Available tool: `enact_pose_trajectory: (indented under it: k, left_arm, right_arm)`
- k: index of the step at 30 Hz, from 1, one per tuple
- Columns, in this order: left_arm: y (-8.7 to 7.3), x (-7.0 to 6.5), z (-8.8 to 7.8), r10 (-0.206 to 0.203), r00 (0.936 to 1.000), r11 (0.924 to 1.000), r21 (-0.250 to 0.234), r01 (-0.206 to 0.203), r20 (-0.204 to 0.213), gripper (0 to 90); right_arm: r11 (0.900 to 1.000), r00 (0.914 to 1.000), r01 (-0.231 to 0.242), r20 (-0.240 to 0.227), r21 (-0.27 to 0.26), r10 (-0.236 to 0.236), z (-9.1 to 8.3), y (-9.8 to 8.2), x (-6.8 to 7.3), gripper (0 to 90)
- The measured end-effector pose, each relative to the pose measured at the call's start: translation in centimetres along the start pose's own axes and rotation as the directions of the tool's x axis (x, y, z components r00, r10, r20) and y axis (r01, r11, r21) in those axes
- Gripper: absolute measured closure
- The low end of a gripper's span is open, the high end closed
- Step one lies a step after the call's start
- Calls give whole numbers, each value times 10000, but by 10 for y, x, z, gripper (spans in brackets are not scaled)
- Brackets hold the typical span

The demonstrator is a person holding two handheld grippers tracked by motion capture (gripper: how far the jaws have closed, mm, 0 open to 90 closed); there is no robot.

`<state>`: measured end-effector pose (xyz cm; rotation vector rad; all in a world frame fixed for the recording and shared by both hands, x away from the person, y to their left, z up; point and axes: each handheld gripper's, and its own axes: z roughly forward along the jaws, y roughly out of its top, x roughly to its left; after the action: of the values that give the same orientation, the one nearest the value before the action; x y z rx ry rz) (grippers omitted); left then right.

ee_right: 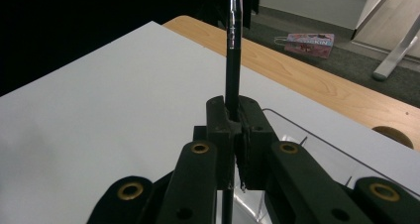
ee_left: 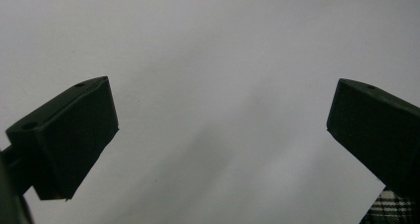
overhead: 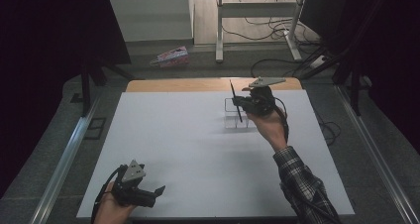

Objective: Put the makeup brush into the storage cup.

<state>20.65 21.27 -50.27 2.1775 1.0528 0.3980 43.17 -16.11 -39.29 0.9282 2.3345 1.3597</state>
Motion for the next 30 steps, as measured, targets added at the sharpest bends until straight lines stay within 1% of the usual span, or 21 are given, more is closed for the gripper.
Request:
enact_pose_trajectory:
  k: [3, 11, 15, 19, 24, 30]
  left_arm:
    - [0, 0, -1, -12, 10000, 10000, -36, 12, 5, 0]
    - [-1, 3, -2, -96, 9999, 9999, -111, 94, -110, 0]
    - [-1, 3, -2, -128, 9999, 9998, -128, 126, -109, 0]
    - [-1, 2, -2, -52, 9999, 10000, -78, 51, -123, 0]
    - [-1, 2, -2, 2, 9999, 10000, -62, -3, -136, 0]
    - [-1, 2, -2, 3, 9999, 10000, -66, -4, -149, 0]
  right_arm:
    - [10000, 9999, 93, 72, -5, -93, 2, 3, -2, 853]
    - [9999, 9996, 71, 256, -114, -68, 8, 10, -7, 854]
    - [9998, 9996, -17, 281, -221, 23, 11, 12, -10, 854]
    - [9996, 9994, -67, 344, -289, 76, 14, 15, -11, 853]
    - [9993, 9992, 14, 400, -378, 1, 19, 19, -10, 854]
    - [9988, 9986, 28, 527, -493, -2, 26, 18, -12, 853]
